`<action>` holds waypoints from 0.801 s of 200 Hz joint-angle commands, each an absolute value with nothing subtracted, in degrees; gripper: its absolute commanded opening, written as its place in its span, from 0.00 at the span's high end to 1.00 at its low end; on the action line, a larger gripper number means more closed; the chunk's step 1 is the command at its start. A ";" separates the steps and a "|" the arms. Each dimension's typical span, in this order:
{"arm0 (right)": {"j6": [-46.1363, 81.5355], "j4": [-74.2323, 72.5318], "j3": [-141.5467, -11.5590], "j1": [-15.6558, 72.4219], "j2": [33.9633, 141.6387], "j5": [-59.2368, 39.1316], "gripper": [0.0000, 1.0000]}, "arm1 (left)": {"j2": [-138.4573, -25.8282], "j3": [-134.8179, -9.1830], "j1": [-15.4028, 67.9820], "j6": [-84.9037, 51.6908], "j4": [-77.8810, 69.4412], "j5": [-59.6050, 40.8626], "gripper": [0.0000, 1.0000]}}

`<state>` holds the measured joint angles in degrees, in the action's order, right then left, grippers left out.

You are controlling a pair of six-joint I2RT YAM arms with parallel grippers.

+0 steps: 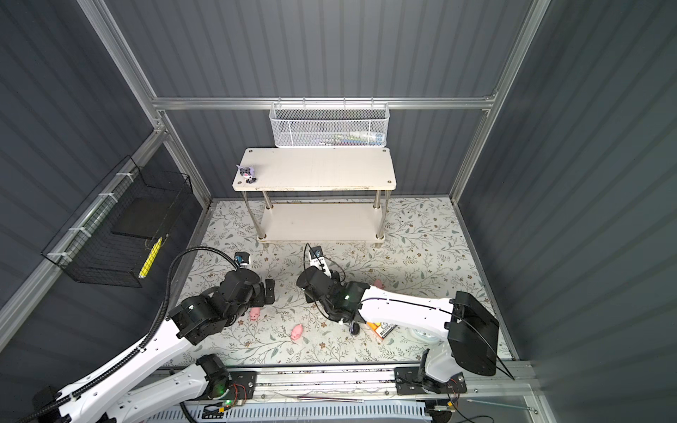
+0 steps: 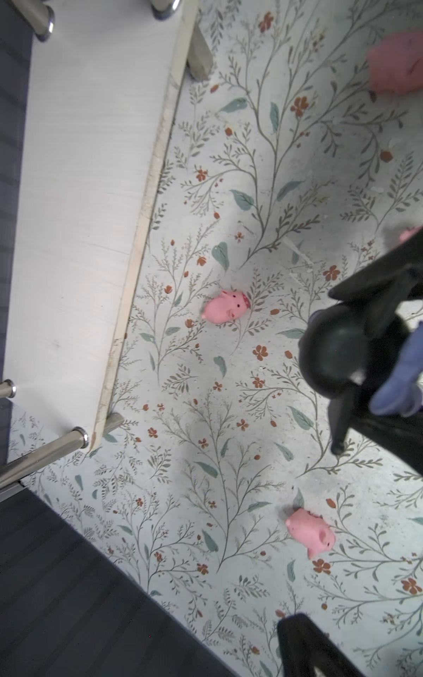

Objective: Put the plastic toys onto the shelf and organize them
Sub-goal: 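Carry the black figurine to the top shelf with the right gripper while the left rises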

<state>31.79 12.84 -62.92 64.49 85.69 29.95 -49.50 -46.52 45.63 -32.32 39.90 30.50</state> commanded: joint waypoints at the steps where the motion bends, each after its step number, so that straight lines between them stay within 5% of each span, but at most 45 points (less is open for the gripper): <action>1: 27.68 18.24 -67.94 63.16 84.47 29.03 0.65 | -51.04 -50.66 45.59 -29.63 41.85 31.43 0.00; 82: 20.01 29.37 -87.31 57.88 87.23 24.55 0.65 | -56.37 -59.92 44.59 -25.93 42.92 33.27 0.00; 160: 14.85 37.13 -107.32 53.06 94.96 21.55 0.65 | -61.15 -65.99 34.89 -21.77 41.44 23.04 0.00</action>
